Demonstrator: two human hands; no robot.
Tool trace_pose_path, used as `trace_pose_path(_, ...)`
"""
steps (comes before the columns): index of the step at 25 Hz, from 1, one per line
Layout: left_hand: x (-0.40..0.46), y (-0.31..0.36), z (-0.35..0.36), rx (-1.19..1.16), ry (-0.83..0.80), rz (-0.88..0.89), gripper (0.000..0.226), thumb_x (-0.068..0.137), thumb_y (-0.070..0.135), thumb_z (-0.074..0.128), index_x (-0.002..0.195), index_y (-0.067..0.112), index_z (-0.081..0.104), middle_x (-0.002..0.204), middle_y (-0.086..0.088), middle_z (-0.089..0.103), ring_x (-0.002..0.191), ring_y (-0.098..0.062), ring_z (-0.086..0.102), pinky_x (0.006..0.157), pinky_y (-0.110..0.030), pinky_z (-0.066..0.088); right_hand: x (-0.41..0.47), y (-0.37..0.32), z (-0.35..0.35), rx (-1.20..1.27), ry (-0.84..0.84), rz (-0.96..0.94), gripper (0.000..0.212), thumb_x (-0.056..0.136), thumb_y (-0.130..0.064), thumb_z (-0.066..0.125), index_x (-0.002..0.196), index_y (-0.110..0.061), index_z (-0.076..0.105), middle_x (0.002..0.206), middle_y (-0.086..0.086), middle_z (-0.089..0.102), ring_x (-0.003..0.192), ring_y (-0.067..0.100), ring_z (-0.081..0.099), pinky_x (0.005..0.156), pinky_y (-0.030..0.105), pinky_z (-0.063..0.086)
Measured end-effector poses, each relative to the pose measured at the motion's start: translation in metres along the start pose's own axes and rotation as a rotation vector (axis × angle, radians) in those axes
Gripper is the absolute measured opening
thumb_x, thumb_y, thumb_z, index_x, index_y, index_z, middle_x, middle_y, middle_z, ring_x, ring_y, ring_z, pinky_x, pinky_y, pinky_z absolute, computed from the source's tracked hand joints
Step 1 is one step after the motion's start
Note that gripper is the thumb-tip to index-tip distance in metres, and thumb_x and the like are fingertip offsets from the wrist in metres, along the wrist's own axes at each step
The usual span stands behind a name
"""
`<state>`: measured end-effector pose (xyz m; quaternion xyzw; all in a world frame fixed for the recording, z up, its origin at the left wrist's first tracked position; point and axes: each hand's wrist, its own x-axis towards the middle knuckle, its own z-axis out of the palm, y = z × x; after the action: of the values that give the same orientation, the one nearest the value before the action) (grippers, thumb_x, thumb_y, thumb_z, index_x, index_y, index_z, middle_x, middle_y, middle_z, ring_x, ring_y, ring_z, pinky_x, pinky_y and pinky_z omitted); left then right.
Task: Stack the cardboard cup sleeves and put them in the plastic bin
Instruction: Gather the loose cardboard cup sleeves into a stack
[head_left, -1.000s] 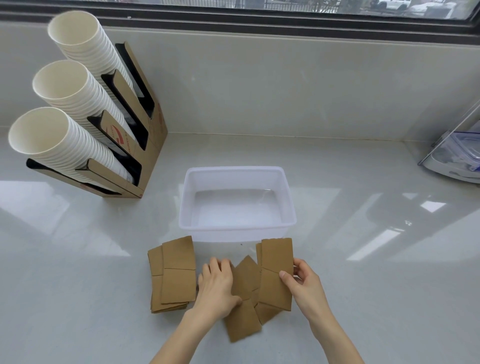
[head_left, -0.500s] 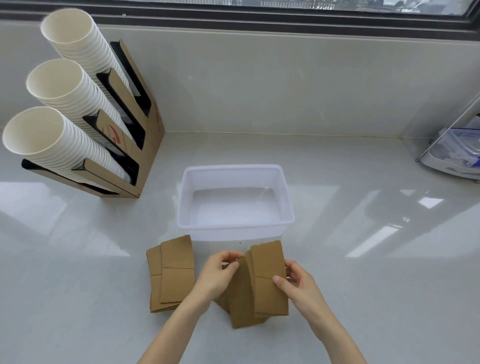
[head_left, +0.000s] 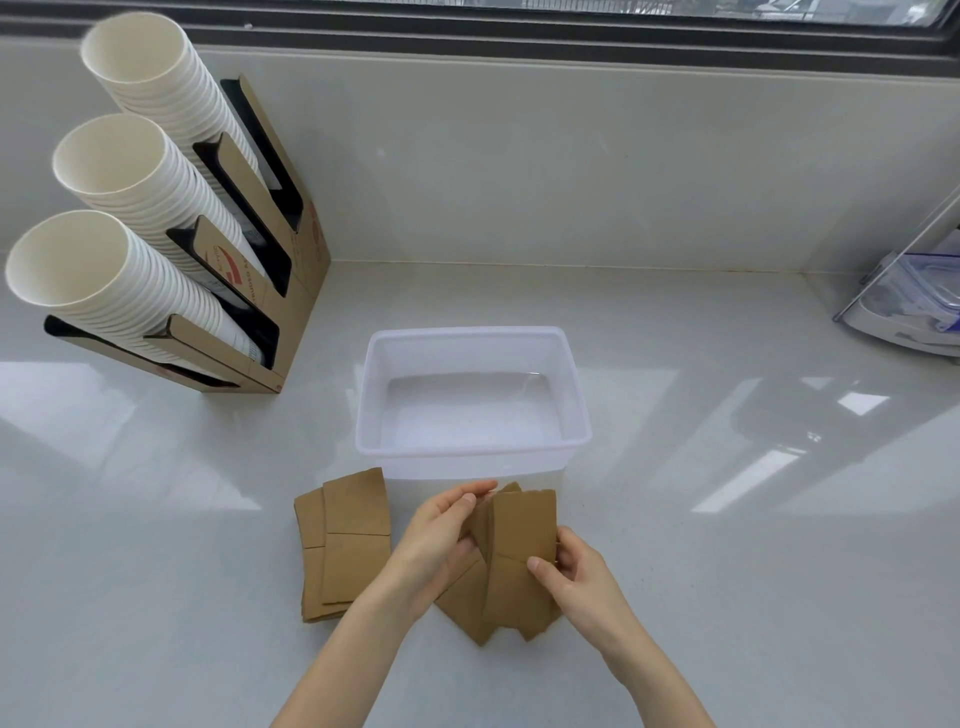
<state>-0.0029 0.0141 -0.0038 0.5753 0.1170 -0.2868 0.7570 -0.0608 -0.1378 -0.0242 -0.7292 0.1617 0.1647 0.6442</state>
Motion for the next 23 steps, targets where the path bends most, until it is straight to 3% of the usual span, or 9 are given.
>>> trace_pose_path(2, 0.002, -0.003, 0.000, 0.158, 0.053, -0.004, 0.033, 0.096, 0.008, 0.032, 0.121, 0.007, 0.054, 0.106, -0.004, 0.062, 0.094, -0.012, 0.059, 0.074, -0.014, 0.052, 0.001, -0.002, -0.005, 0.024, 0.041, 0.009, 0.025, 0.090, -0.009, 0.050, 0.112, -0.020, 0.053, 0.107, 0.000, 0.065, 0.096, 0.009, 0.062, 0.070, 0.016, 0.052)
trace_pose_path(6, 0.006, -0.020, -0.007, 1.102, 0.097, 0.064, 0.049, 0.091, 0.018, 0.043, 0.138, 0.017, 0.028, 0.142, -0.008, 0.034, 0.130, -0.022, 0.031, 0.107, -0.032, 0.031, 0.002, -0.004, -0.020, 0.073, 0.131, 0.037, 0.021, 0.091, -0.010, 0.048, 0.110, -0.018, 0.052, 0.109, 0.004, 0.064, 0.098, 0.017, 0.061, 0.069, 0.022, 0.050)
trace_pose_path(9, 0.003, -0.032, -0.003, 1.472, 0.071, -0.005, 0.074, 0.084, 0.027, 0.053, 0.142, 0.017, 0.009, 0.150, -0.015, 0.011, 0.139, -0.031, 0.007, 0.114, -0.044, 0.016, 0.002, -0.002, -0.025, 0.083, 0.162, 0.047, 0.022, 0.091, -0.010, 0.048, 0.112, -0.016, 0.051, 0.110, 0.005, 0.063, 0.097, 0.017, 0.061, 0.067, 0.023, 0.050)
trace_pose_path(11, 0.003, -0.037, -0.002, 1.550, 0.099, -0.018, 0.079, 0.081, 0.029, 0.057, 0.142, 0.014, 0.008, 0.148, -0.017, 0.011, 0.138, -0.033, 0.007, 0.113, -0.044, 0.016, 0.002, -0.001, -0.026, 0.085, 0.168, 0.056, 0.021, 0.091, -0.010, 0.048, 0.111, -0.018, 0.050, 0.112, 0.006, 0.063, 0.099, 0.020, 0.061, 0.068, 0.023, 0.050)
trace_pose_path(16, 0.006, -0.037, -0.008, 1.650, 0.162, 0.069, 0.066, 0.075, 0.044, 0.063, 0.125, 0.011, 0.034, 0.132, -0.009, 0.036, 0.125, -0.027, 0.029, 0.106, -0.036, 0.026, 0.002, 0.002, -0.022, 0.092, 0.155, 0.069, 0.022, 0.092, -0.011, 0.047, 0.111, -0.019, 0.050, 0.115, 0.006, 0.062, 0.103, 0.021, 0.060, 0.072, 0.024, 0.051)
trace_pose_path(23, 0.008, -0.044, -0.008, 1.642, 0.240, 0.133, 0.060, 0.076, 0.057, 0.053, 0.117, 0.016, 0.040, 0.126, -0.005, 0.043, 0.121, -0.024, 0.035, 0.106, -0.035, 0.024, 0.001, 0.003, -0.019, 0.092, 0.157, 0.074, 0.024, 0.091, -0.010, 0.048, 0.114, -0.018, 0.050, 0.114, 0.005, 0.062, 0.102, 0.019, 0.060, 0.074, 0.025, 0.052)
